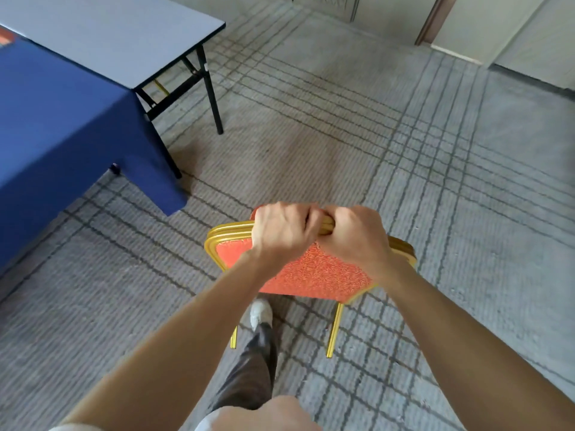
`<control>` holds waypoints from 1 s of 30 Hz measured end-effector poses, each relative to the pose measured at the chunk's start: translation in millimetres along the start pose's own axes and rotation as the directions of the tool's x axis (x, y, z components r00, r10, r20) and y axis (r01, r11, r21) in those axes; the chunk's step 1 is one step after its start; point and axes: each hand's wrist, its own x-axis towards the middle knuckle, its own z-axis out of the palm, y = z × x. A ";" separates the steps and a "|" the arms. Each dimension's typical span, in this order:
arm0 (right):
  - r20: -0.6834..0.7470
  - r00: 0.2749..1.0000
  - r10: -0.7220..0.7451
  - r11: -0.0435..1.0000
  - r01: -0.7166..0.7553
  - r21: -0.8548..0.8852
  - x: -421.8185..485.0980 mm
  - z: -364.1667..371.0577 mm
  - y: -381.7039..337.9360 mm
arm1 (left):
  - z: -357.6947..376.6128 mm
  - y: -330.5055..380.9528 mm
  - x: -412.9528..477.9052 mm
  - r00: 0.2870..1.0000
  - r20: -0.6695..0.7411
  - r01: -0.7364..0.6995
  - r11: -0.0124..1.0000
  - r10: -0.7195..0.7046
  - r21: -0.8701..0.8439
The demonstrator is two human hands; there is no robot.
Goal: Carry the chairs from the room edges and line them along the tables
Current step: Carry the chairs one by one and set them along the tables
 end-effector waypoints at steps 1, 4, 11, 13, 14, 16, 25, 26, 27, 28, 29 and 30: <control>-0.010 1.000 0.015 1.000 -0.015 0.004 20.1 -2.5 6.7 | 3.6 -1.0 21.6 1.000 -0.017 0.009 1.000 -0.009 0.008; 0.020 0.999 0.050 0.999 -0.050 -0.013 84.6 -3.8 24.1 | 13.1 -8.5 87.7 0.996 -0.082 0.038 0.999 -0.038 0.003; 0.129 0.983 0.129 0.991 -0.134 0.029 213.6 -10.7 59.2 | 34.5 -28.9 226.3 0.998 -0.009 0.068 0.998 -0.068 -0.015; 0.143 0.981 0.128 0.991 -0.133 0.025 241.3 -6.8 67.9 | 39.8 -34.2 253.8 0.997 0.004 0.074 0.997 -0.074 -0.008; 0.149 0.981 0.126 0.991 -0.131 0.028 252.2 -4.3 72.1 | 42.5 -36.6 264.6 0.997 0.012 0.073 0.997 -0.073 -0.009; 0.154 0.980 0.125 0.990 -0.133 0.046 273.7 -0.5 80.4 | 47.7 -42.3 285.7 0.998 0.027 0.063 0.998 -0.063 -0.008; 0.182 0.972 0.145 0.983 -0.162 0.083 388.2 25.8 129.6 | 81.6 -63.7 405.1 0.986 0.124 0.117 0.993 -0.114 -0.016; 0.200 0.970 0.139 0.984 -0.158 0.078 403.0 29.0 137.2 | 86.9 -65.6 419.5 0.981 0.147 0.132 0.991 -0.129 -0.016; 0.221 0.966 0.134 0.987 -0.151 0.063 421.9 33.7 147.5 | 94.0 -67.9 439.0 0.978 0.166 0.133 0.991 -0.128 -0.021; 0.239 0.963 0.123 0.990 -0.136 0.038 433.5 36.0 153.8 | 97.6 -68.9 450.8 0.976 0.187 0.120 0.992 -0.111 -0.034; 0.263 0.959 0.108 0.992 -0.120 0.030 447.6 40.5 160.9 | 102.5 -72.0 463.8 0.972 0.205 0.121 0.992 -0.110 -0.042; 0.276 0.957 0.086 0.995 -0.098 0.032 463.8 44.8 168.2 | 107.8 -75.7 479.3 0.971 0.212 0.124 0.991 -0.112 -0.046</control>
